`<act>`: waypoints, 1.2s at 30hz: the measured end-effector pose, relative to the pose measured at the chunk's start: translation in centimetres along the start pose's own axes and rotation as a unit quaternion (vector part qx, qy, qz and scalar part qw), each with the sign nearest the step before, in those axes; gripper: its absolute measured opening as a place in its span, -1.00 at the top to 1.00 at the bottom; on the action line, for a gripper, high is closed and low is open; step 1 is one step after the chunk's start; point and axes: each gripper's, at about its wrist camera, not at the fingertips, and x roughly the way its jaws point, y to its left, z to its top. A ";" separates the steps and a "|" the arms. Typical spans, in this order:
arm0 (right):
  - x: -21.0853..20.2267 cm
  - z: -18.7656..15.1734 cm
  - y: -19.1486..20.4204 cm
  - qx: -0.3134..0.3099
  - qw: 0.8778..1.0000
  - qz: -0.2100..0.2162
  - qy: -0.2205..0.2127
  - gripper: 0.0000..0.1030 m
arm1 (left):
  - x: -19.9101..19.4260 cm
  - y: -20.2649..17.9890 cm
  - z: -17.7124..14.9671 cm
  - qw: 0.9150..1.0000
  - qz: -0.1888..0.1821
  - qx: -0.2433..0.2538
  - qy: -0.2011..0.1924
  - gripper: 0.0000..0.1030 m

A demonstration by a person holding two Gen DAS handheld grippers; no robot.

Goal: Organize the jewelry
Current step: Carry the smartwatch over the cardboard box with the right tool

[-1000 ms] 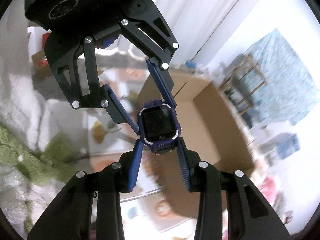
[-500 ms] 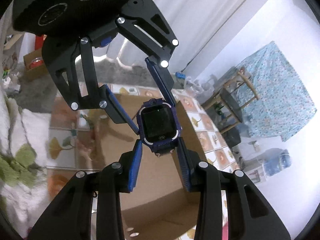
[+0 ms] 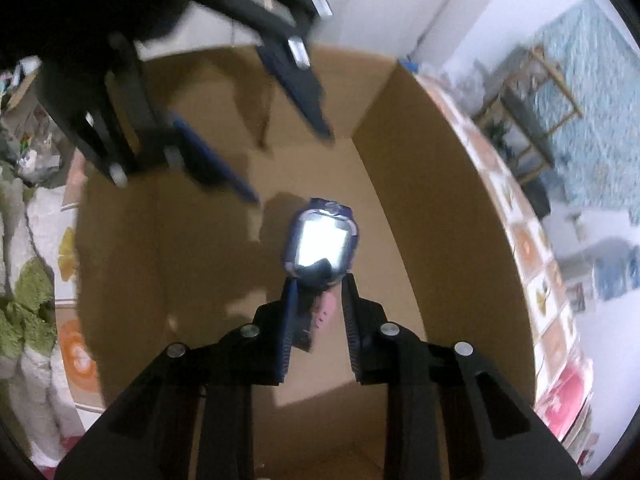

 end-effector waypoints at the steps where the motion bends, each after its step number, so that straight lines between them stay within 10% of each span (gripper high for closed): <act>1: 0.0 -0.2 -0.2 0.004 1.000 0.000 0.003 0.55 | -0.7 0.2 -0.3 1.000 0.006 -0.012 -0.002 0.16; 12: -0.5 -1.0 0.9 0.024 0.997 -0.024 0.069 0.55 | -6.6 1.8 -4.3 0.983 0.074 -0.167 -0.033 -0.09; 22: -0.4 -0.1 -2.7 0.177 0.977 0.052 0.105 0.34 | -9.4 0.5 -9.0 0.950 0.092 -0.292 -0.060 -0.35; 29: 0.1 -0.1 -4.5 0.327 0.923 0.165 0.118 0.04 | -10.3 -1.6 -12.0 0.923 0.070 -0.370 -0.085 -0.38; 33: 3.5 -0.7 -5.2 0.426 0.862 0.227 0.155 -0.04 | -9.9 -2.5 -12.6 0.912 0.057 -0.395 -0.097 -0.38; 36: 6.0 -0.6 -6.0 0.461 0.842 0.222 0.171 -0.04 | -10.1 -3.1 -12.8 0.910 0.056 -0.398 -0.101 -0.38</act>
